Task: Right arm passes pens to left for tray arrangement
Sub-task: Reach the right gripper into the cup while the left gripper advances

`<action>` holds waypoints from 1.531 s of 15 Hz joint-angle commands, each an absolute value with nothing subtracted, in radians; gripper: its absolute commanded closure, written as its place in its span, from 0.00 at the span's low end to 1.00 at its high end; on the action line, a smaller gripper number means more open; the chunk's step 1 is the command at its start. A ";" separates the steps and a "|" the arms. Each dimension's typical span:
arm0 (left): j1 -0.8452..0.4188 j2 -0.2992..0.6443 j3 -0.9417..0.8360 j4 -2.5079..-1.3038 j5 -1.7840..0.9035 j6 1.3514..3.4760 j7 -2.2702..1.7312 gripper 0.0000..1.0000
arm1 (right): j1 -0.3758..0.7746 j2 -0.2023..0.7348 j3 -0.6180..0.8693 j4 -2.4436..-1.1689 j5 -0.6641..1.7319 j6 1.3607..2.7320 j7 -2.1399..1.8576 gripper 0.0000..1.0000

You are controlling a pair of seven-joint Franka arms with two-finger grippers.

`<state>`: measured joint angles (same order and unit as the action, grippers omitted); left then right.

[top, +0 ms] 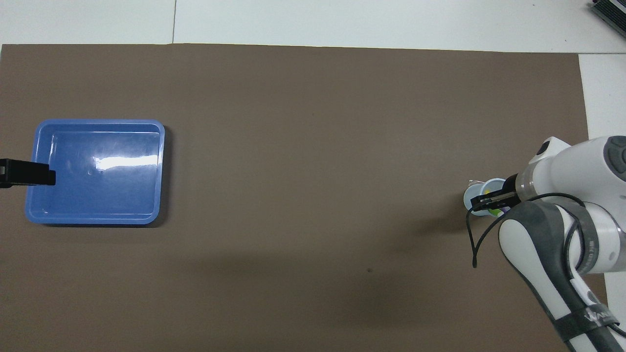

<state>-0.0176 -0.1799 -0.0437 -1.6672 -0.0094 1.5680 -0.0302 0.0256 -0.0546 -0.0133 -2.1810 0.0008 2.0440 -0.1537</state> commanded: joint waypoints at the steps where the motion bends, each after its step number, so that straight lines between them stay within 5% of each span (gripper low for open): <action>1: -0.020 -0.227 -0.048 -1.730 -0.073 1.551 -0.125 0.00 | 0.008 -0.054 -0.009 -2.186 0.009 2.057 -0.172 0.42; 14: -0.158 -0.419 -0.110 -2.138 -0.679 1.828 -1.092 0.00 | -0.002 -0.034 -0.011 -2.221 0.008 2.088 -0.167 0.53; 23: -0.314 -0.408 -0.110 -2.299 -0.903 2.101 -1.218 0.00 | -0.023 -0.023 -0.011 -2.209 0.006 2.085 -0.176 0.95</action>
